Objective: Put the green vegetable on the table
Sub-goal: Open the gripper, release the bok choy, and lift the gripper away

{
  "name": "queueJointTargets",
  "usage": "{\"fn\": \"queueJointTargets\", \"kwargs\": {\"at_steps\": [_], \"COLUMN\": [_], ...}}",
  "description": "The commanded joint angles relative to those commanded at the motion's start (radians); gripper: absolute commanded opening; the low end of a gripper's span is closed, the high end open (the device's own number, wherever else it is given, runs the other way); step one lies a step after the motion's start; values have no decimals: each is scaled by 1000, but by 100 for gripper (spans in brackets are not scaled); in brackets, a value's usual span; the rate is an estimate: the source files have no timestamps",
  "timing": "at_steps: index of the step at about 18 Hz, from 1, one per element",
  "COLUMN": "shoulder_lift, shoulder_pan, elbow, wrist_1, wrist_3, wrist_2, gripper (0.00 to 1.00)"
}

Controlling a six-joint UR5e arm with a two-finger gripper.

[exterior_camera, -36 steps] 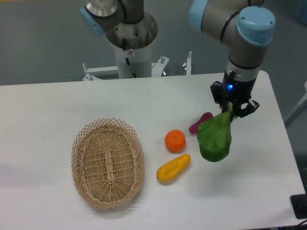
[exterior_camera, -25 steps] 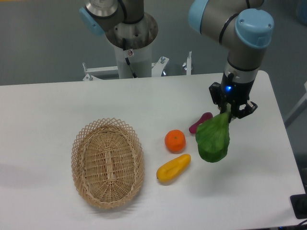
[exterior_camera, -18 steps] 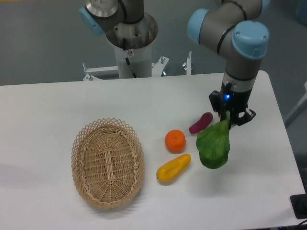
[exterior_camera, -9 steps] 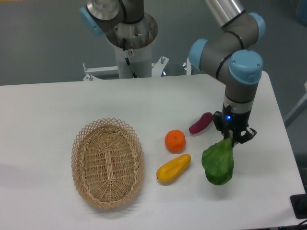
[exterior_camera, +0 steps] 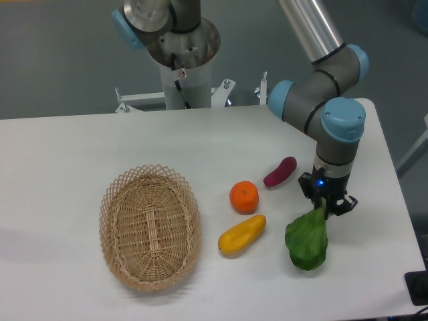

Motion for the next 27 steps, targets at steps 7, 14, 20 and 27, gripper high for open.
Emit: {"fn": "queueJointTargets", "kwargs": {"at_steps": [7, 14, 20, 27], "shoulder_lift": [3, 38, 67, 153], "shoulder_pan": [3, 18, 21, 93], "elbow": [18, 66, 190, 262], "wrist_1": [-2, -34, -274, -482], "wrist_3": [-2, 8, 14, 113], "wrist_2": [2, 5, 40, 84], "gripper": [100, 100, 100, 100]}}
